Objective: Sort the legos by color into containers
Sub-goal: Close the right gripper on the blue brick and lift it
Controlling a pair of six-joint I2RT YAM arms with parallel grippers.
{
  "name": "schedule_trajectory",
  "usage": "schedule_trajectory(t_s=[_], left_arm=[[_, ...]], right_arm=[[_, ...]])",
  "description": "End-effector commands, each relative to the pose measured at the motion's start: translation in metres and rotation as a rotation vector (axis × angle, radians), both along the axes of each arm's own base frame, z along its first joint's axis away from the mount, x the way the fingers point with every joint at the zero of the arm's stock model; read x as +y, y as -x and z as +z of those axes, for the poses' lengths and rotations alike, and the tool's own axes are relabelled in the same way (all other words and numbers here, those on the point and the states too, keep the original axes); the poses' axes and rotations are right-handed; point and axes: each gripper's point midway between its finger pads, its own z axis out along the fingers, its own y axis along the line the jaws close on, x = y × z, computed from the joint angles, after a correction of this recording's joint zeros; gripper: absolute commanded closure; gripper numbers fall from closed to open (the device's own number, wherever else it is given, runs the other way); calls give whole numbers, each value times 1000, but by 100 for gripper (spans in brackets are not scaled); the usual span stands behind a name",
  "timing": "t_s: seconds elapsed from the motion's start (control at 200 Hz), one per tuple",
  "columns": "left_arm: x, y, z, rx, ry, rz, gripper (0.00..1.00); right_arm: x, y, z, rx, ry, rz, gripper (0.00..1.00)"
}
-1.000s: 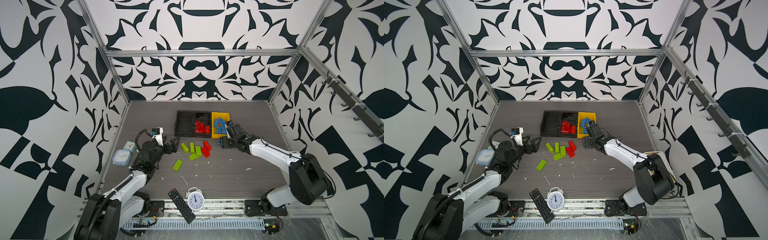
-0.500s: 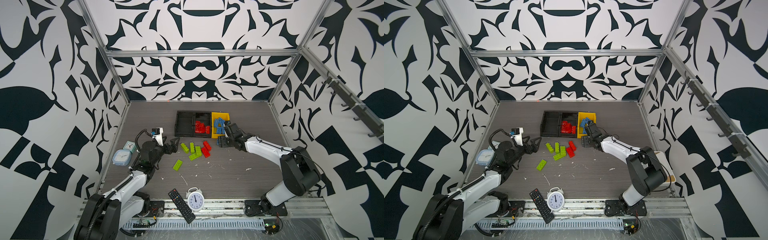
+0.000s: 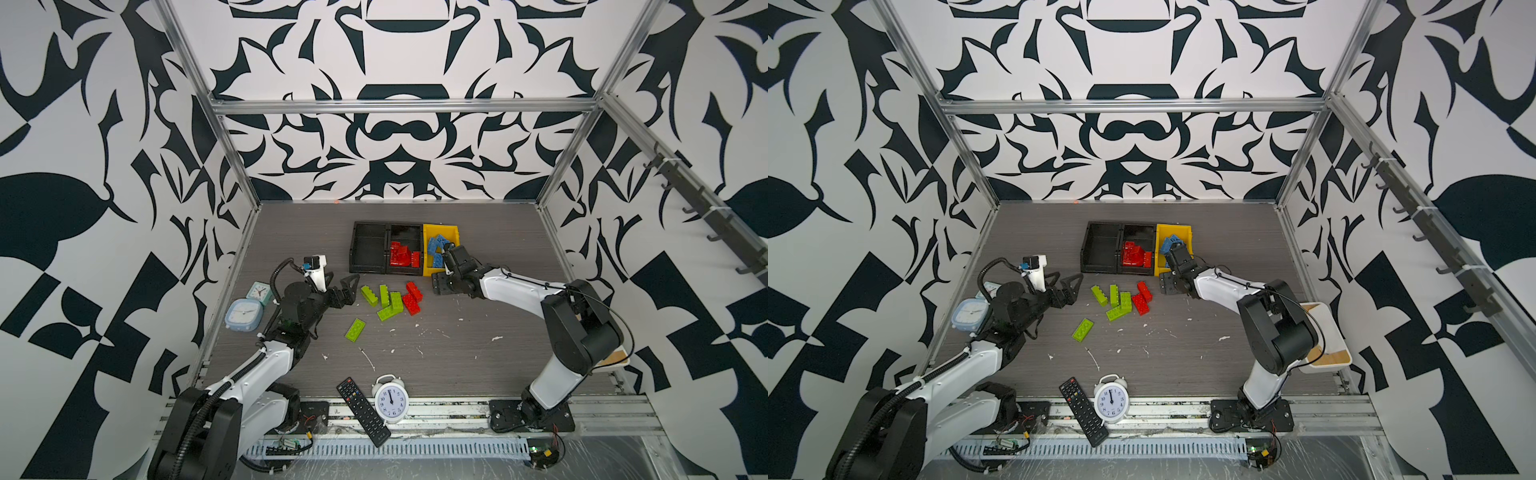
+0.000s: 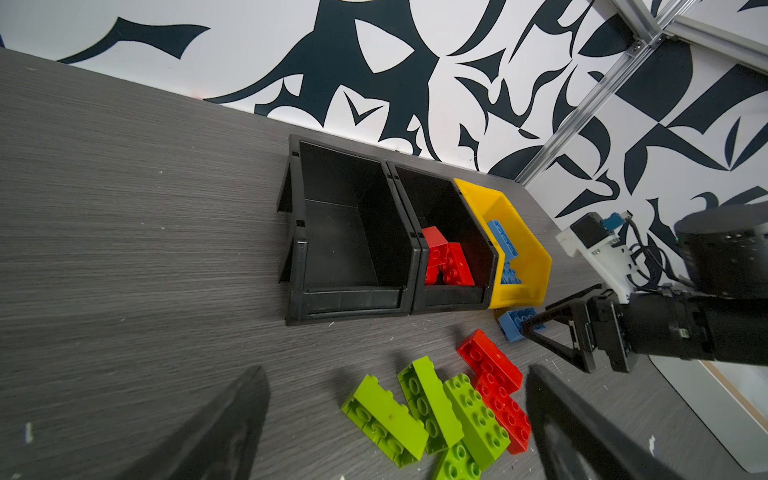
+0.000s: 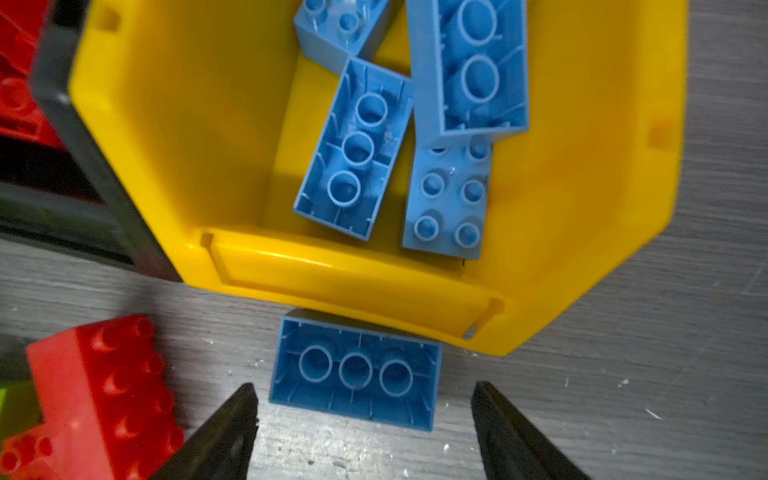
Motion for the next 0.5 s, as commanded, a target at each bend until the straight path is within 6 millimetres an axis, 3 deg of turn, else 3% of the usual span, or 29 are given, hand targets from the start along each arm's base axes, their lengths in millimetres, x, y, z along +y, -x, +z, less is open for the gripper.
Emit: schedule_trajectory(t_s=[0.0,0.495], left_arm=[[-2,-1,9,-27,7,-10,1],[-1,-1,8,-29,0,-5,1]], right_arm=[[9,-15,17,-61,-23,2,17],[12,-26,2,-47,9,13,16]])
